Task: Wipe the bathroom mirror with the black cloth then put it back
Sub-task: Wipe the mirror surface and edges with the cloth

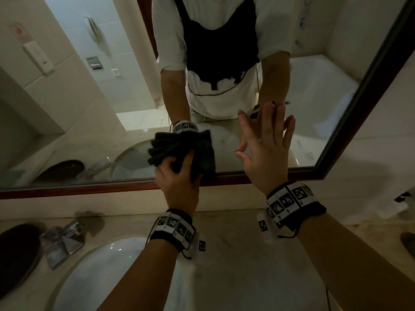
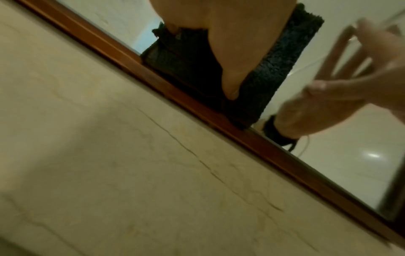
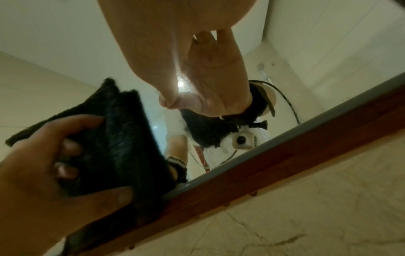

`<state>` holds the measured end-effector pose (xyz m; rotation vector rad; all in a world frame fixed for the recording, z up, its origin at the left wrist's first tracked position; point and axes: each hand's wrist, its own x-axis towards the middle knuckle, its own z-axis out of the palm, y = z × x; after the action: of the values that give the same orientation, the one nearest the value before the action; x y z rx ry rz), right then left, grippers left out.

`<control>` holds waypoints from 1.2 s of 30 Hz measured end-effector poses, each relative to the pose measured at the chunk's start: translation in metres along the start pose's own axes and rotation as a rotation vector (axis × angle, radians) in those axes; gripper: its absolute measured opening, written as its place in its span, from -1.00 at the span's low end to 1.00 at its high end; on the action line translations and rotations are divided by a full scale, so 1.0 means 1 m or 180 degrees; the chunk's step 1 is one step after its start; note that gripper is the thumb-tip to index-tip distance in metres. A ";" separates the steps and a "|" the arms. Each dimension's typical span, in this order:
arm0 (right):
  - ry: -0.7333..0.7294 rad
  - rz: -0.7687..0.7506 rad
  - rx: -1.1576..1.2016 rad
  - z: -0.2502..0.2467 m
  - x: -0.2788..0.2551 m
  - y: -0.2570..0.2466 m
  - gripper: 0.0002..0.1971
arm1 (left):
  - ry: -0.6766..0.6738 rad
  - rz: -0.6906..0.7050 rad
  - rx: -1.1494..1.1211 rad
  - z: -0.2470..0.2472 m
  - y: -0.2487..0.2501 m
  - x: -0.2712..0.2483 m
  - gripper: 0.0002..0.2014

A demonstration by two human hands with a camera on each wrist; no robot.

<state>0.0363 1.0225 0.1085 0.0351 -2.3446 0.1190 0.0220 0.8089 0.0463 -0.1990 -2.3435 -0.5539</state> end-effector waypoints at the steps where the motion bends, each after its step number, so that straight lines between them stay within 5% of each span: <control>1: -0.0004 -0.0015 0.0020 0.000 0.000 0.000 0.00 | -0.0070 0.0106 0.0000 0.005 0.011 -0.003 -0.26; 8: 0.0073 -0.0050 0.0104 -0.003 -0.001 0.004 -0.02 | -0.0096 0.0276 0.0056 0.006 0.018 -0.002 -0.30; 18: -0.0062 -0.0042 0.0121 -0.003 -0.002 0.004 -0.04 | -0.0032 -0.0769 0.0148 -0.040 -0.071 0.009 -0.22; 26: -0.0116 -0.0039 0.0139 -0.002 -0.002 0.004 -0.04 | 0.0157 -0.0855 -0.0337 -0.025 -0.038 0.000 -0.11; 31: -0.0132 -0.0050 0.0163 -0.002 -0.003 0.005 -0.02 | -0.0049 -0.0316 -0.0397 -0.013 0.013 0.004 -0.21; 36: -0.0166 -0.0039 0.0130 -0.003 -0.003 0.006 -0.04 | -0.0028 -0.0238 -0.0192 -0.014 0.019 0.005 -0.25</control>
<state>0.0401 1.0288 0.1082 0.0737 -2.3935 0.1617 0.0323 0.8195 0.0649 -0.1424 -2.3523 -0.6620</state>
